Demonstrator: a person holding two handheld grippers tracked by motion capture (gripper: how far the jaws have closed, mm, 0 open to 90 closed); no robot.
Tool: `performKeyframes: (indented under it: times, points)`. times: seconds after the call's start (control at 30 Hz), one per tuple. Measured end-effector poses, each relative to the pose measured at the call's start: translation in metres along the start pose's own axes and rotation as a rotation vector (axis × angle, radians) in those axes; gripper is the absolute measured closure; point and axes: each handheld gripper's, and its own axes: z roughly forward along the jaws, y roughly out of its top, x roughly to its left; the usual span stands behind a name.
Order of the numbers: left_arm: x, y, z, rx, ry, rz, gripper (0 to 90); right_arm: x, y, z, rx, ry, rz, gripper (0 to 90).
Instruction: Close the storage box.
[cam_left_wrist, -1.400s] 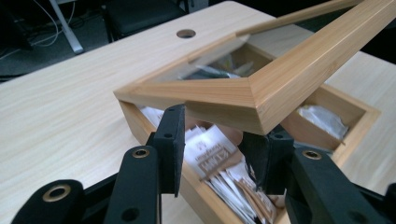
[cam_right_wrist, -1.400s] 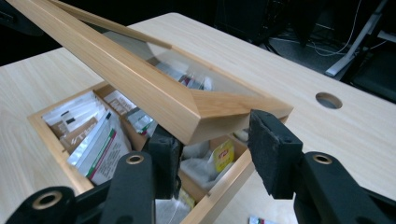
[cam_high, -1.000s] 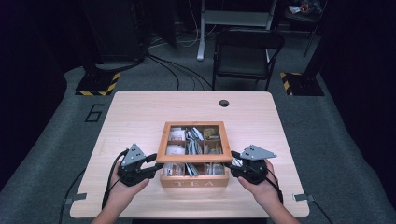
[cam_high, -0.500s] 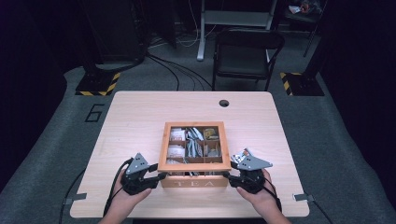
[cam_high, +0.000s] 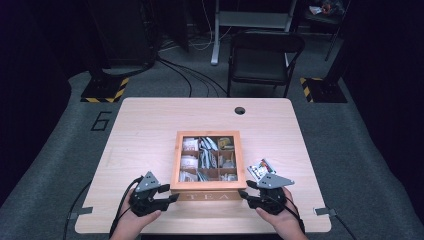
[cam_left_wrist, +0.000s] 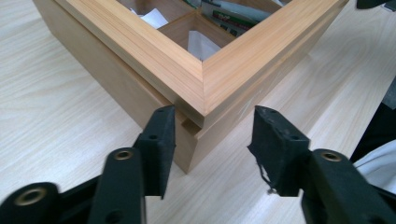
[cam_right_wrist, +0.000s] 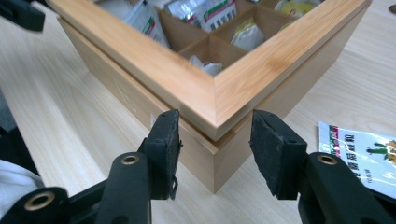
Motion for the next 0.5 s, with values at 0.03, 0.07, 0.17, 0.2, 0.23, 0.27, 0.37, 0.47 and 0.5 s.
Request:
performKeyframes:
  times: [0.03,0.07,0.17,0.2,0.23,0.27,0.37,0.47,0.5]
  points:
    - [0.000,0.000,-0.004,-0.024,-0.015,-0.013,49.8,-0.001,0.000,-0.003,-0.011,0.003,0.001,52.0]
    - [0.001,0.000,-0.008,-0.045,-0.028,-0.030,49.7,-0.002,0.000,-0.007,-0.025,-0.001,0.014,52.0]
    - [0.005,0.004,-0.013,-0.065,-0.007,-0.046,48.3,-0.007,0.001,-0.012,-0.045,-0.011,0.033,51.9]
    - [0.007,0.005,-0.013,-0.064,-0.001,-0.046,48.1,-0.009,0.001,-0.013,-0.047,-0.019,0.037,51.9]
    - [0.008,0.005,-0.013,-0.068,-0.002,-0.054,47.7,-0.011,0.001,-0.013,-0.048,-0.023,0.044,51.4]
    - [0.010,0.006,-0.013,-0.072,0.002,-0.057,47.4,-0.012,0.002,-0.013,-0.055,-0.029,0.043,50.9]
    - [0.013,0.006,-0.015,-0.089,0.014,-0.066,46.3,-0.015,0.003,-0.015,-0.069,-0.038,0.062,48.3]
    - [0.017,0.006,-0.018,-0.110,0.032,-0.081,45.0,-0.019,0.002,-0.016,-0.076,-0.065,0.073,45.8]
    - [0.024,0.005,-0.021,-0.121,0.048,-0.096,44.4,-0.022,0.001,-0.017,-0.080,-0.079,0.079,44.7]
